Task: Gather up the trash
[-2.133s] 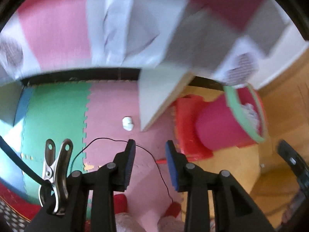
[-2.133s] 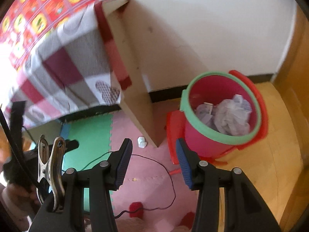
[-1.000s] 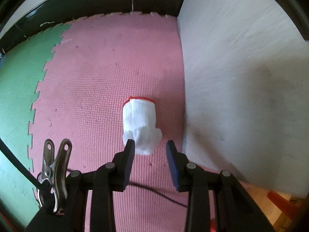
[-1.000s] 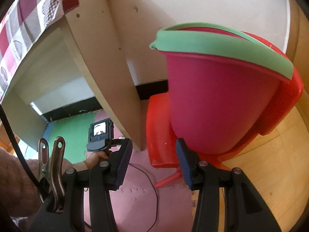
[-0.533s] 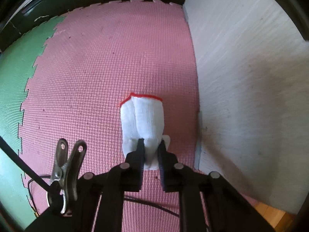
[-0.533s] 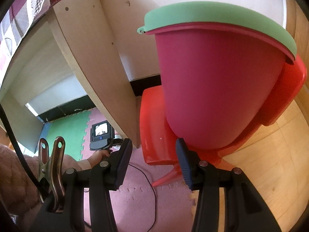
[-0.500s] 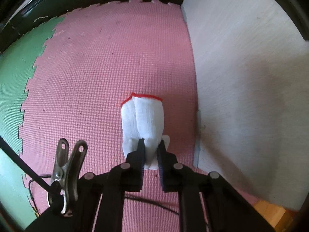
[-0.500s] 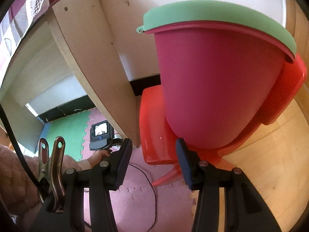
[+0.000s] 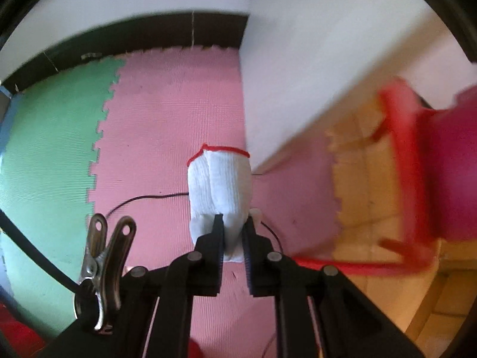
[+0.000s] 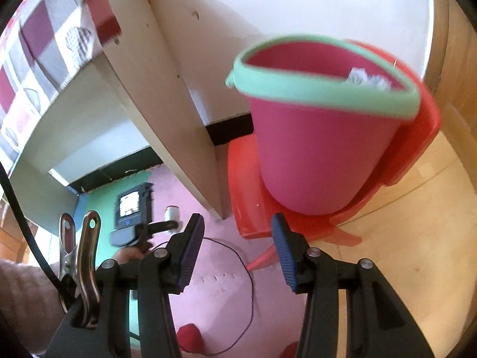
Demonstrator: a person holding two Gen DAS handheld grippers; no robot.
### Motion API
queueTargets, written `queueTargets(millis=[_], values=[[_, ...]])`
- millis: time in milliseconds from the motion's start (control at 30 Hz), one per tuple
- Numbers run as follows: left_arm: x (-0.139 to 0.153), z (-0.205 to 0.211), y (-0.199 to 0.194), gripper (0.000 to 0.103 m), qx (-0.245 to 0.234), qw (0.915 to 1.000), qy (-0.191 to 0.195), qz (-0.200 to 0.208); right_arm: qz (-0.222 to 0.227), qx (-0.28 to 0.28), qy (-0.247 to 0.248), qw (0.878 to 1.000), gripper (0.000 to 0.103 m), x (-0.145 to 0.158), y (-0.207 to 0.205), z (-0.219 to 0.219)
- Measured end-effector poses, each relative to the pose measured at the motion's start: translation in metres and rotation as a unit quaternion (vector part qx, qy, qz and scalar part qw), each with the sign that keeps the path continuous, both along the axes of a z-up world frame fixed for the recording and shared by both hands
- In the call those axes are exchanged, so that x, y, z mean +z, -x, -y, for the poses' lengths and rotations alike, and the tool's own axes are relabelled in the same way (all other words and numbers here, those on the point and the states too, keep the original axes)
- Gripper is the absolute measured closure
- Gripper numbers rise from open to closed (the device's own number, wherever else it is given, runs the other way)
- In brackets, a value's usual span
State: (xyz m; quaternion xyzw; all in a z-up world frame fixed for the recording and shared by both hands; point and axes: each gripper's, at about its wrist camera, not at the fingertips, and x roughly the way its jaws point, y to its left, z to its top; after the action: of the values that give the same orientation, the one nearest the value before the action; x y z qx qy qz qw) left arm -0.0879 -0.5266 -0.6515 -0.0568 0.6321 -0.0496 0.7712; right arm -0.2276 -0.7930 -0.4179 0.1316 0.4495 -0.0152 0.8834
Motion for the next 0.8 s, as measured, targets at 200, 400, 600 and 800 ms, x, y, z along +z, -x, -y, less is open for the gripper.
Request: queueTargets(millis=[200,400,600,800], values=[[0.123,0.012,0.038,0.091,-0.005,0.9995,0.013,0.030,0.004,-0.006,0.020,1.000,0.055,0.058,0.012,0.005],[0.229,0.041,0.064,0.091,-0.028,0.9979,0.029,0.050,0.013,-0.009,0.025,1.000,0.055,0.121,0.022,0.015],[0.332,0.099,0.073,0.091,-0.081,0.9914,0.068,0.077,0.030,-0.013,0.038,0.999,0.055,0.181,0.029,0.034],[0.389,0.164,0.054,0.091,-0.137,0.9804,0.088,0.110,0.045,-0.039,0.042,0.997,0.055,0.224,0.036,0.066]])
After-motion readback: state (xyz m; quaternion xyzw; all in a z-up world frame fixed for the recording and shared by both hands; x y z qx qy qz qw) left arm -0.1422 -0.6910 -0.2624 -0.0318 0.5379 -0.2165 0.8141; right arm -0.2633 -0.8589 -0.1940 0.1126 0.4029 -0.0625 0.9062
